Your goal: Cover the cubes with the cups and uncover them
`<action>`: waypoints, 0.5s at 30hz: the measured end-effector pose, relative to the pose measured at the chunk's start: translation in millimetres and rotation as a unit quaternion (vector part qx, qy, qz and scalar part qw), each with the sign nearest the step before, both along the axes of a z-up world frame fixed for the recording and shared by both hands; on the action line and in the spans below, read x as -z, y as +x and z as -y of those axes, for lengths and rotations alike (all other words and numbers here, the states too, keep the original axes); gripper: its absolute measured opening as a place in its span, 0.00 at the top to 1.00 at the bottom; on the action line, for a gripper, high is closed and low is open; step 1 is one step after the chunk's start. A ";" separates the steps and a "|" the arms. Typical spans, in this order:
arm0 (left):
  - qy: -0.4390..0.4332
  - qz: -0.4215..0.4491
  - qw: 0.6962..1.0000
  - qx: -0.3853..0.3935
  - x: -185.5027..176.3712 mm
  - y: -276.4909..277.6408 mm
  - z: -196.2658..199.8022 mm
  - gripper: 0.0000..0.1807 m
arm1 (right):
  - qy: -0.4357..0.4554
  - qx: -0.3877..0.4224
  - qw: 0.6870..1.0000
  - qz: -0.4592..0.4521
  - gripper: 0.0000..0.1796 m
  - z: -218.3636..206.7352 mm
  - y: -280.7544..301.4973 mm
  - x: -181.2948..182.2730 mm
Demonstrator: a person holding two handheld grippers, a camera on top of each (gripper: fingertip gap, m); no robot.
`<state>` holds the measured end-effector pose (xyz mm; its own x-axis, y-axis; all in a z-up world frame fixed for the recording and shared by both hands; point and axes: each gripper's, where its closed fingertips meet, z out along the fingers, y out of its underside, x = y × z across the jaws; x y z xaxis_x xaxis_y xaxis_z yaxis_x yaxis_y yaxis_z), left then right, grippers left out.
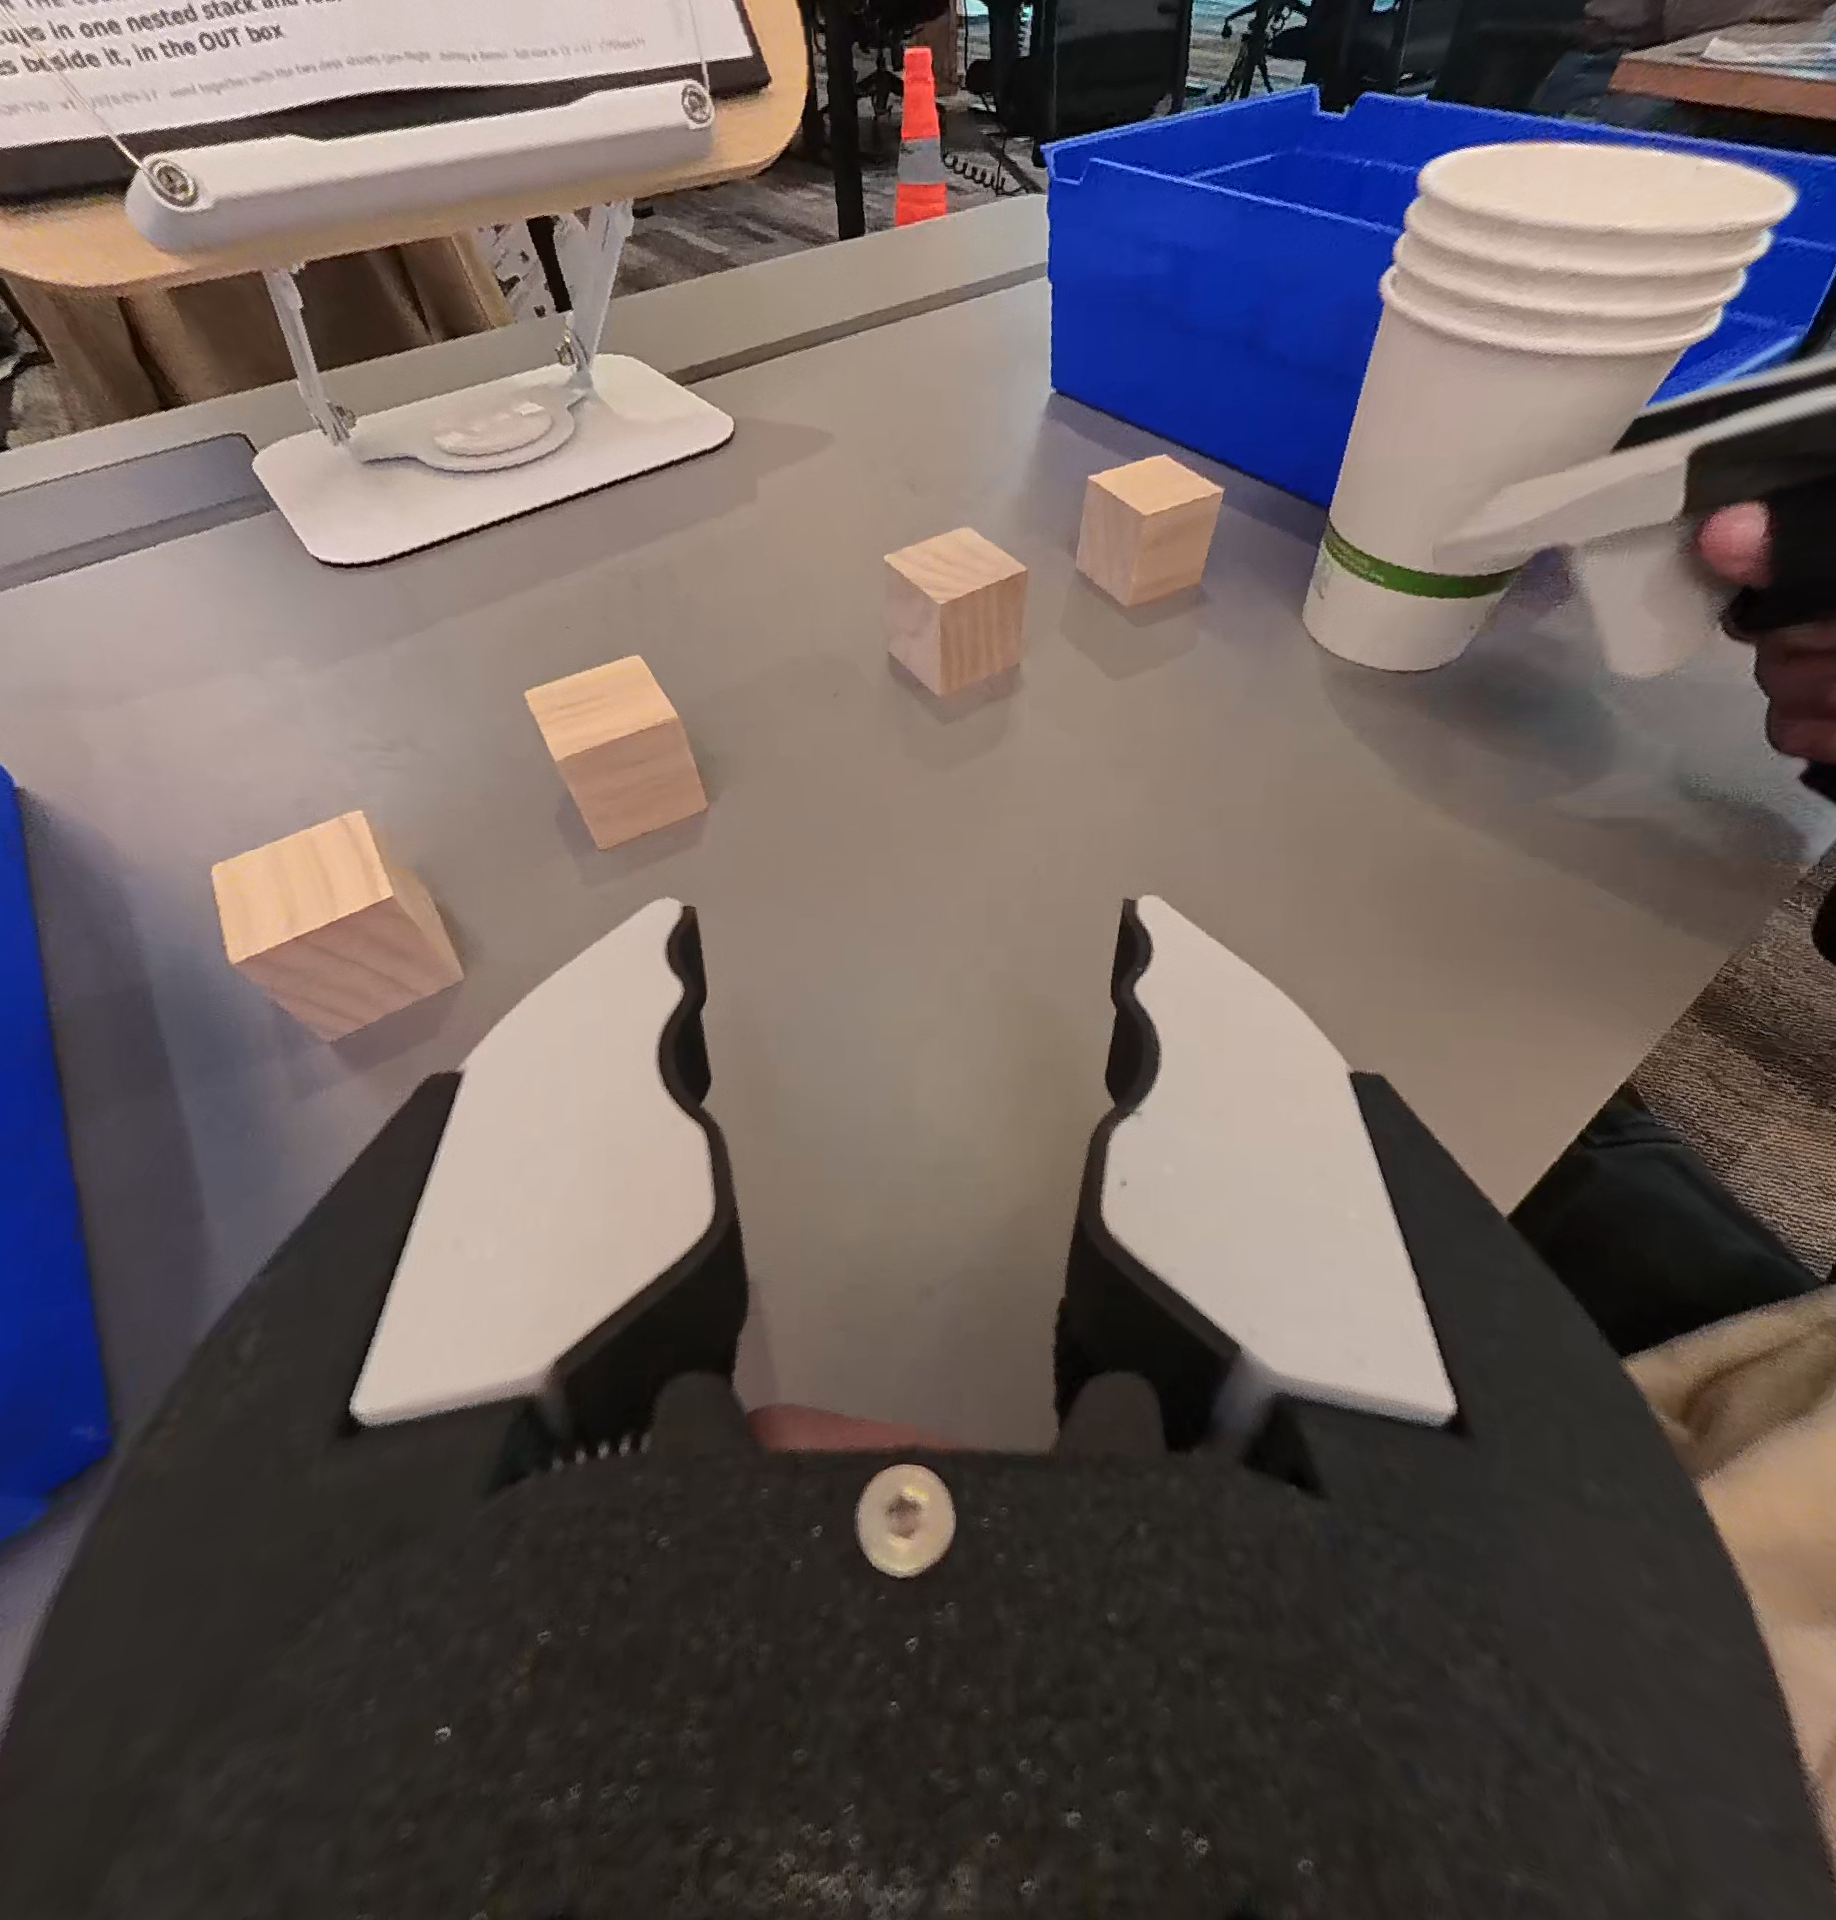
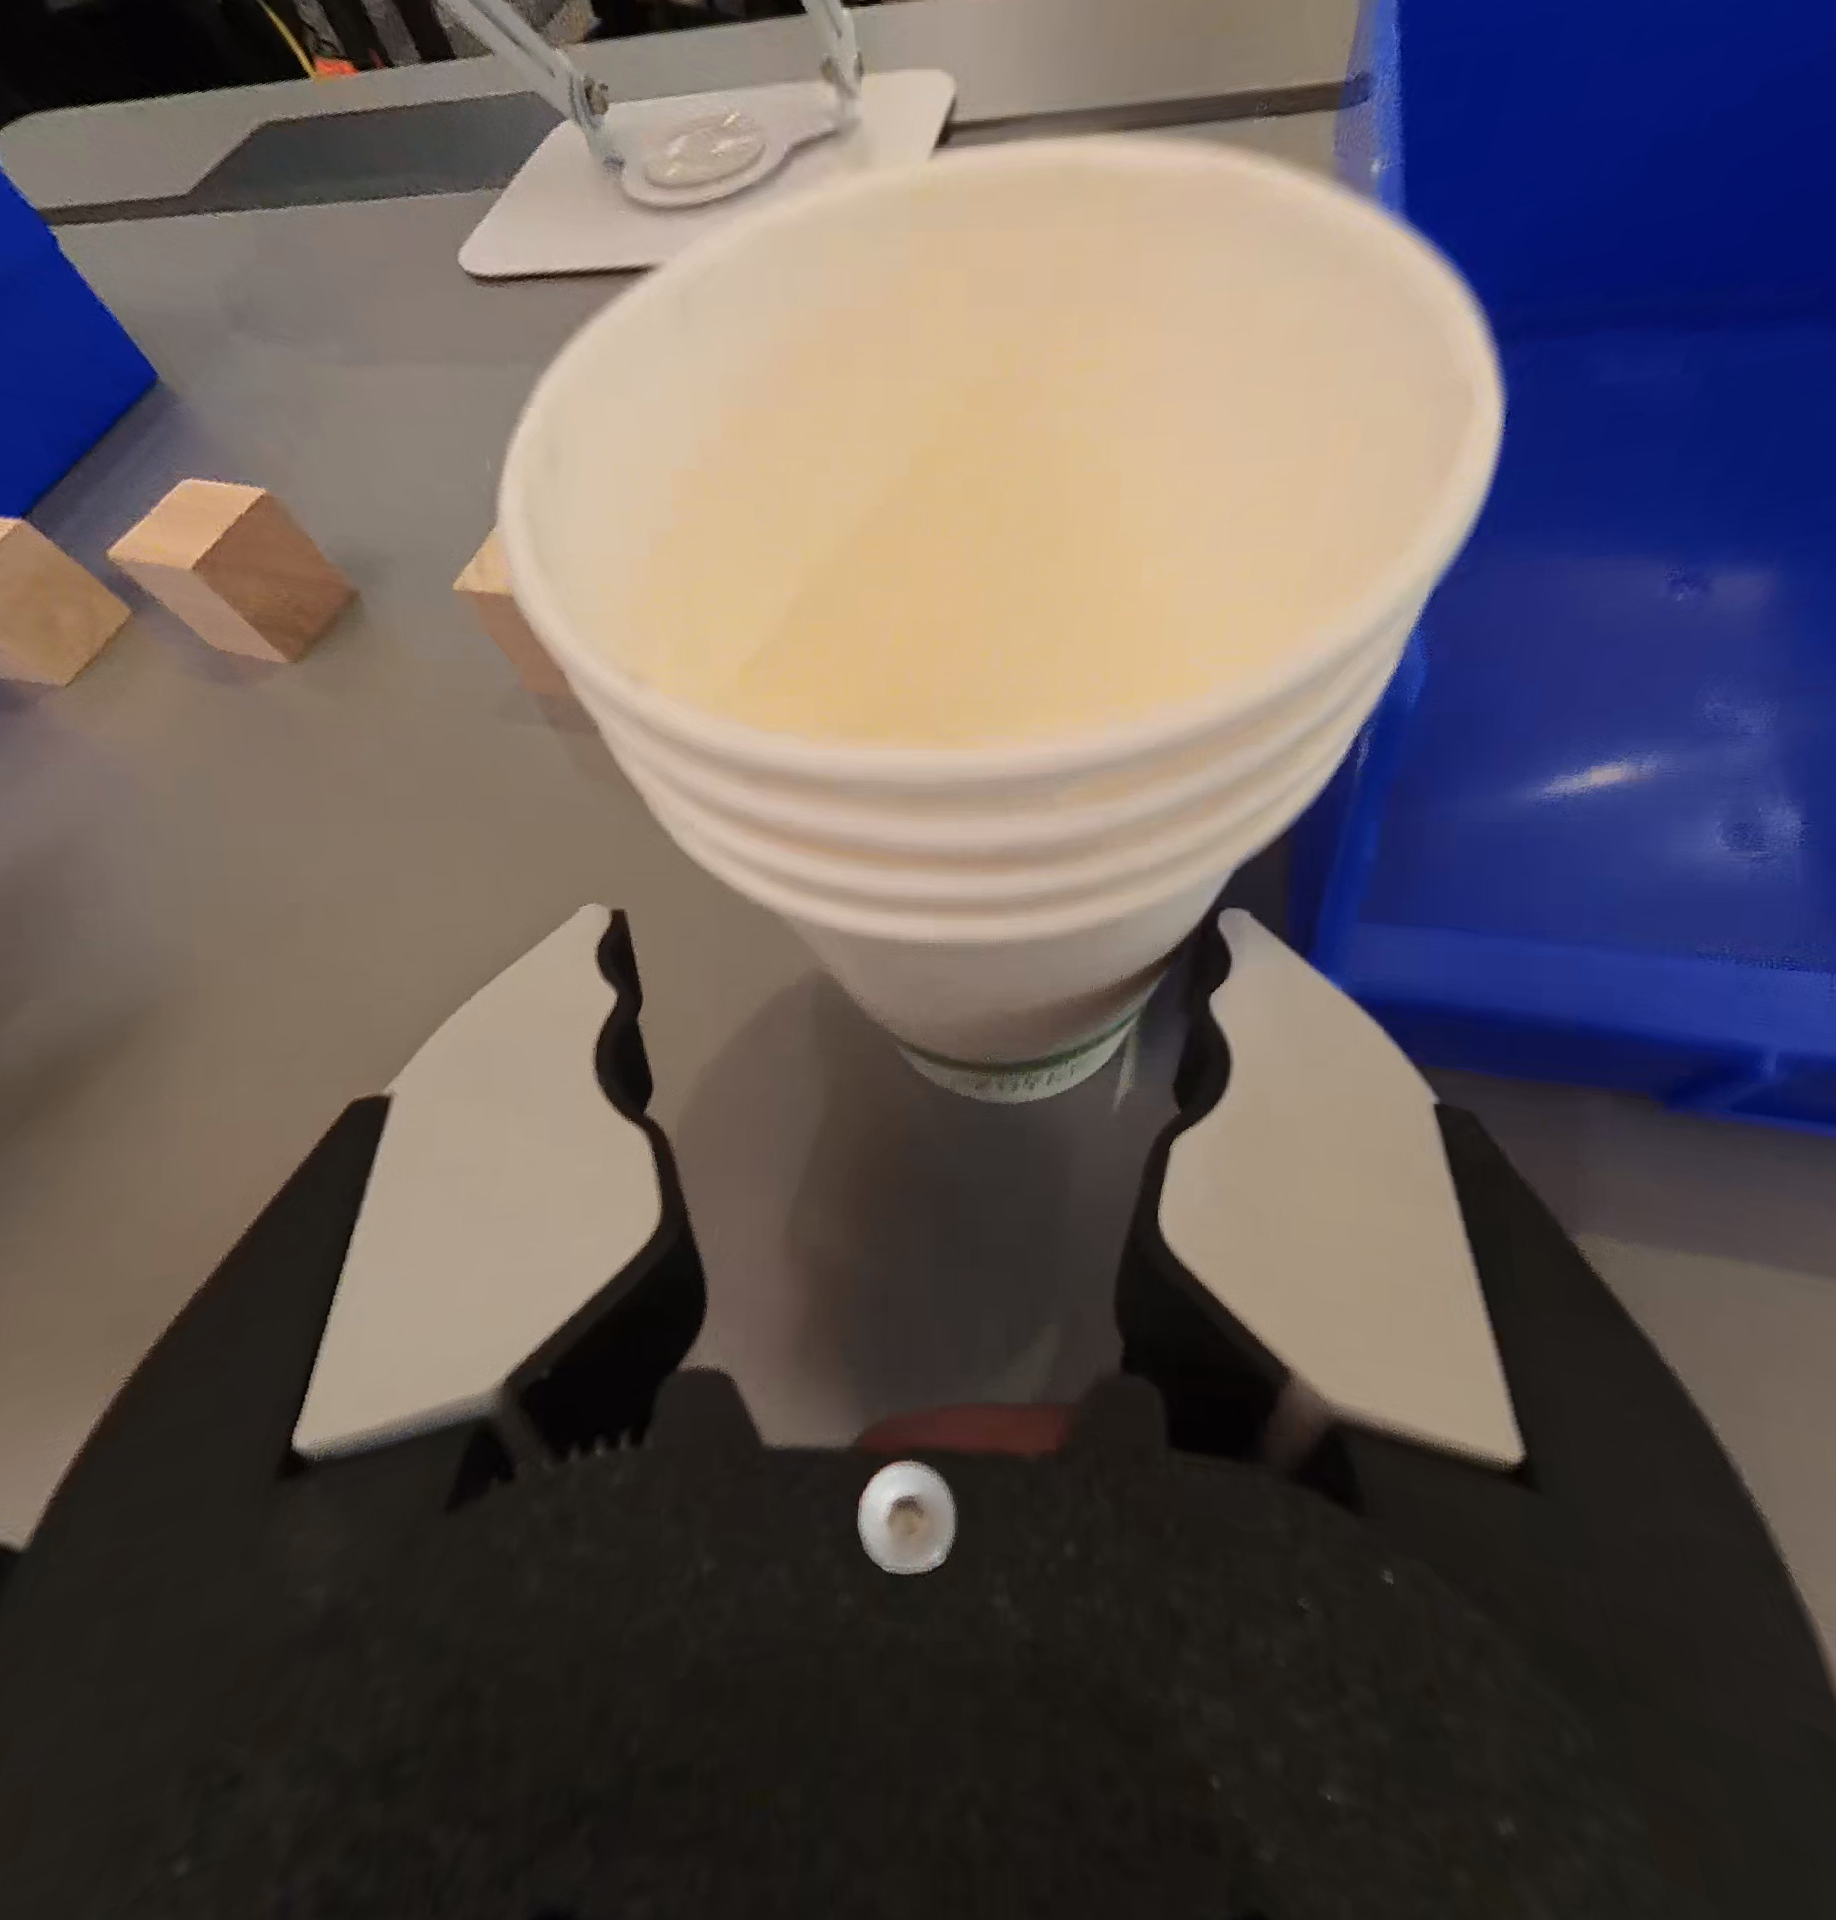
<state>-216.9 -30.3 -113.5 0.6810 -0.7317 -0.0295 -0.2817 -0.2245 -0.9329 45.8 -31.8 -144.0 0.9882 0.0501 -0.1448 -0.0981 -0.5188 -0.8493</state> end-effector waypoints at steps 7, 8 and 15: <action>0.022 -0.013 1.000 0.006 -4.6 1.4 3.9 0.58 | -0.007 -0.003 1.000 0.023 0.42 -31.1 -2.9 -6.1; 0.024 -0.014 1.000 0.005 -5.2 0.8 3.6 0.58 | -0.007 -0.001 1.000 0.026 0.42 -35.8 -3.3 -4.1; 0.024 -0.017 1.000 -0.002 -4.1 -2.7 0.8 0.59 | 0.025 -0.001 0.999 0.042 0.48 -51.3 -5.5 -5.2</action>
<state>-219.6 -31.0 -109.4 0.6819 -0.7261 -0.0883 -0.3128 -0.1803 -0.9326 40.3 19.5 -138.9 0.9966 0.0582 -0.0588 -0.0242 -0.4752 -0.8796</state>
